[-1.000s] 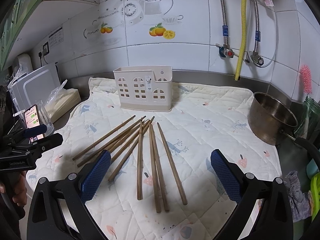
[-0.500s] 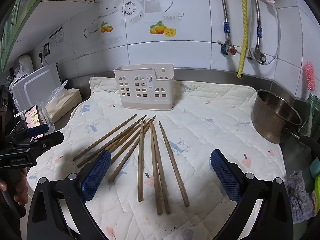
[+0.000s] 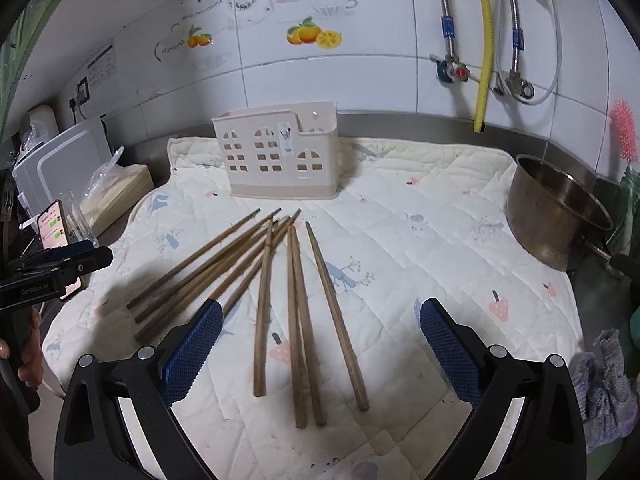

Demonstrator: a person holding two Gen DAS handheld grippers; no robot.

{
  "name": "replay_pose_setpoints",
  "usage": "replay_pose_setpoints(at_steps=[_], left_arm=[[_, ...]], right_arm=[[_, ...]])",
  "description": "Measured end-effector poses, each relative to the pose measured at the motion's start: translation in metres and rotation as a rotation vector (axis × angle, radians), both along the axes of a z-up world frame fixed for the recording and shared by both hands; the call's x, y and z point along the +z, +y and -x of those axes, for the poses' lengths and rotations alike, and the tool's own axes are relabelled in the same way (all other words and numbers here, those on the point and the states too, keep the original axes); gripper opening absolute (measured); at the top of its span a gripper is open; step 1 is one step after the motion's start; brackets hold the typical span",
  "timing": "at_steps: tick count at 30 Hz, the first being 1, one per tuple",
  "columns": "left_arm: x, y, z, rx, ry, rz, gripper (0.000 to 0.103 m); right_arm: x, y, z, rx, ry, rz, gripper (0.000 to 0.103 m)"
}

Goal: Organize utensils
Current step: 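Lower the left tool and close it on one chopstick while the right tool grasps another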

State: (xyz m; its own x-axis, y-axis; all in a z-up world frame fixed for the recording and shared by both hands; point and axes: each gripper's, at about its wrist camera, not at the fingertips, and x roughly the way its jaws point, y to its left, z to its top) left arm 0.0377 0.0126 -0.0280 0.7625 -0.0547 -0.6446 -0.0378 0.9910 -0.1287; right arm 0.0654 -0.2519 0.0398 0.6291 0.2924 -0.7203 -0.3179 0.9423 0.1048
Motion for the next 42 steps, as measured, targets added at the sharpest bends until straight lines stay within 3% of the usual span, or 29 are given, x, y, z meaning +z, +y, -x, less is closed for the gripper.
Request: replay_pose_setpoints(at_steps=[5,7,9,11,17,24,38,42], left_arm=[[-0.015,0.0,-0.007,-0.05,0.042,0.001,0.054],[-0.021,-0.006,-0.008,-0.104,0.054,0.006,0.05],[-0.026,-0.011,-0.008,-0.147,0.065,0.011,0.045],[-0.034,-0.018,-0.011,-0.196,0.084,0.022,0.033],[-0.048,-0.026,-0.022,-0.232,0.121,0.009,0.018],[-0.056,-0.025,-0.036,-0.23,0.153,-0.027,0.014],[-0.068,-0.025,-0.045,-0.244,0.187,-0.026,0.009],[-0.069,-0.027,-0.046,-0.245,0.183,-0.028,0.008]], right_arm=[[-0.011,-0.004,-0.006,-0.009,0.025,0.002,0.093],[-0.015,-0.005,-0.008,-0.01,0.038,0.002,0.084],[-0.018,-0.006,-0.01,-0.013,0.05,-0.004,0.082],[-0.022,-0.007,-0.011,-0.015,0.061,-0.01,0.078],[-0.032,-0.008,-0.015,-0.011,0.093,-0.023,0.071],[-0.037,-0.01,-0.02,-0.017,0.109,-0.034,0.068],[-0.032,-0.002,-0.016,0.011,0.101,-0.049,0.059],[-0.031,0.01,-0.011,0.05,0.103,-0.057,0.052]])
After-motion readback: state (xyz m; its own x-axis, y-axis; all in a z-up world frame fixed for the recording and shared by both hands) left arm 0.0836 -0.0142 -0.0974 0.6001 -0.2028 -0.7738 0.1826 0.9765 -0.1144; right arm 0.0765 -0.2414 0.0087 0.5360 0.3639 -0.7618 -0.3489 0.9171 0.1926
